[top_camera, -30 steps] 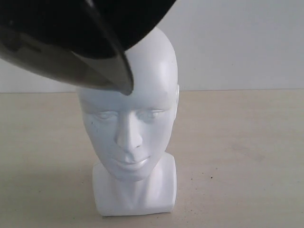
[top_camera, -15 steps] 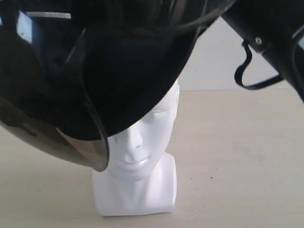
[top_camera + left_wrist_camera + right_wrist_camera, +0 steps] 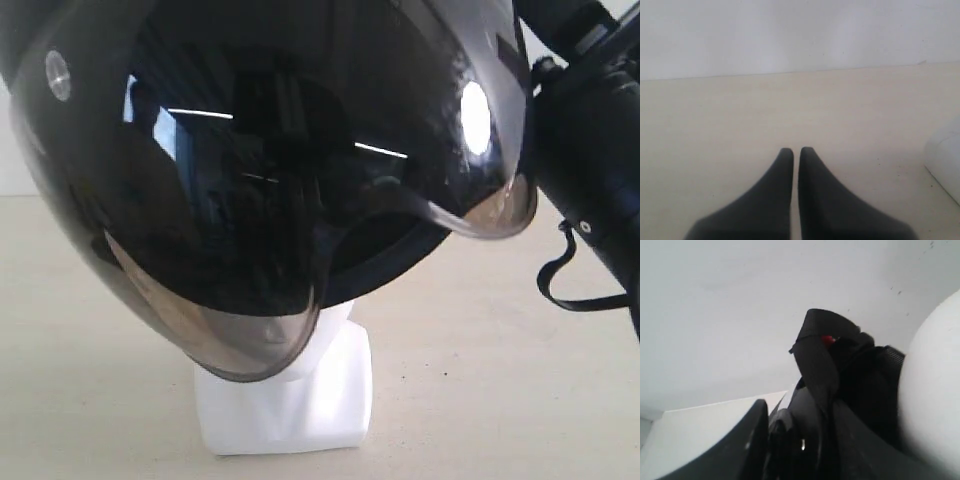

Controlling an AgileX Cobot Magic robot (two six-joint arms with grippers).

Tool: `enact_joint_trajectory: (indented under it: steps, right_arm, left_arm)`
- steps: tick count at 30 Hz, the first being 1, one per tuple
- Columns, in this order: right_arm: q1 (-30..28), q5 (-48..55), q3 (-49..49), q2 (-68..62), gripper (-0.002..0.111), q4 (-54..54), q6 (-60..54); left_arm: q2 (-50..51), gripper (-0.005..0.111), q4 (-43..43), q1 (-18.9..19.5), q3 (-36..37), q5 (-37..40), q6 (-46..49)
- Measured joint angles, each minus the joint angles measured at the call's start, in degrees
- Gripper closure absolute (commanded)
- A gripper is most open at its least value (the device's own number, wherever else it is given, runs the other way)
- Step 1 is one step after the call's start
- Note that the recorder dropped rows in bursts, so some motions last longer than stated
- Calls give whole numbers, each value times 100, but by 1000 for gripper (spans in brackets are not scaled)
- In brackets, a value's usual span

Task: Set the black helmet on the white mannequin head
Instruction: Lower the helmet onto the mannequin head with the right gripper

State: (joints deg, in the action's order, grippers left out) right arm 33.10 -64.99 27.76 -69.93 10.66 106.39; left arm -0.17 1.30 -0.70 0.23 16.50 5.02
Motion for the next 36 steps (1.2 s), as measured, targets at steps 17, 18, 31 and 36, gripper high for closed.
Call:
enact_joint_trajectory:
  steps: [17, 18, 31, 36]
  right_arm:
    - [0, 1802, 65, -294, 108, 1166, -959]
    - [-11, 1814, 76, -294, 108, 1260, -1007]
    - [-46, 2379, 74, -297, 108, 768, -2345]
    - [-46, 2379, 74, -297, 81, 768, -2834]
  left_arm:
    - [0, 102, 0, 0, 0, 0, 0]
    - [0, 102, 0, 0, 0, 0, 0]
    - [0, 102, 0, 0, 0, 0, 0]
    - [0, 102, 0, 0, 0, 0, 0]
